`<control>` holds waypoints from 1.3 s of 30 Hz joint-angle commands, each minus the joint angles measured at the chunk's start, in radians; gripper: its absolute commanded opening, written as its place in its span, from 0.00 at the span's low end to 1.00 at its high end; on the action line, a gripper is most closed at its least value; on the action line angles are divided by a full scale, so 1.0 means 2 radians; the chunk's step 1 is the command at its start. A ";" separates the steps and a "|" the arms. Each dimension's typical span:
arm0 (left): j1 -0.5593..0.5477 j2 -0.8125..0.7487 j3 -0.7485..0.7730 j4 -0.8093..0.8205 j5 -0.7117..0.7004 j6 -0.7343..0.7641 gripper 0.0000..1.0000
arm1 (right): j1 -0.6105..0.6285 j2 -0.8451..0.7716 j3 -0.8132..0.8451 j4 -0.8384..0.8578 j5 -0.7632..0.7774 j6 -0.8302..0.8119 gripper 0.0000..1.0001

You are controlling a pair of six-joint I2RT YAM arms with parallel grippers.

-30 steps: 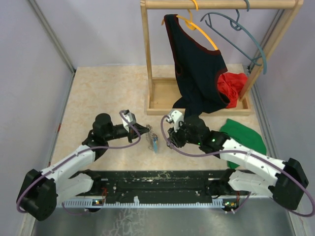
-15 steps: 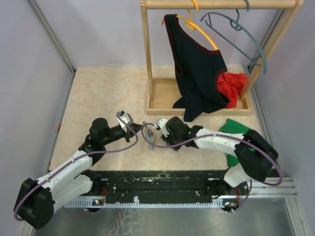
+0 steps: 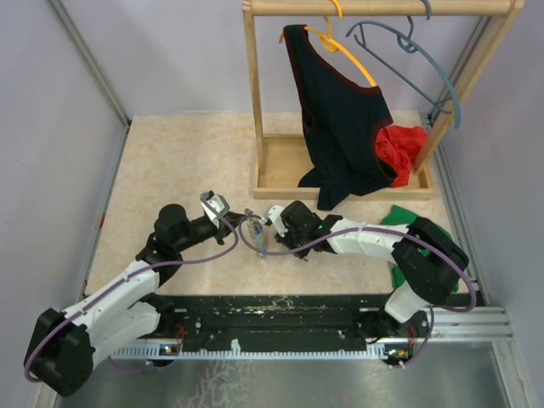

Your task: Put the keys on the keyring

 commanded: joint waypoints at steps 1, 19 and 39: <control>0.003 -0.002 -0.006 -0.006 0.001 0.006 0.01 | 0.004 0.005 0.021 0.006 0.002 -0.001 0.19; 0.002 -0.003 -0.007 -0.003 0.015 0.006 0.01 | -0.018 -0.021 0.018 -0.022 0.016 0.056 0.02; 0.002 -0.004 -0.004 0.003 0.030 0.001 0.01 | -0.107 -0.172 -0.008 -0.055 0.158 0.332 0.00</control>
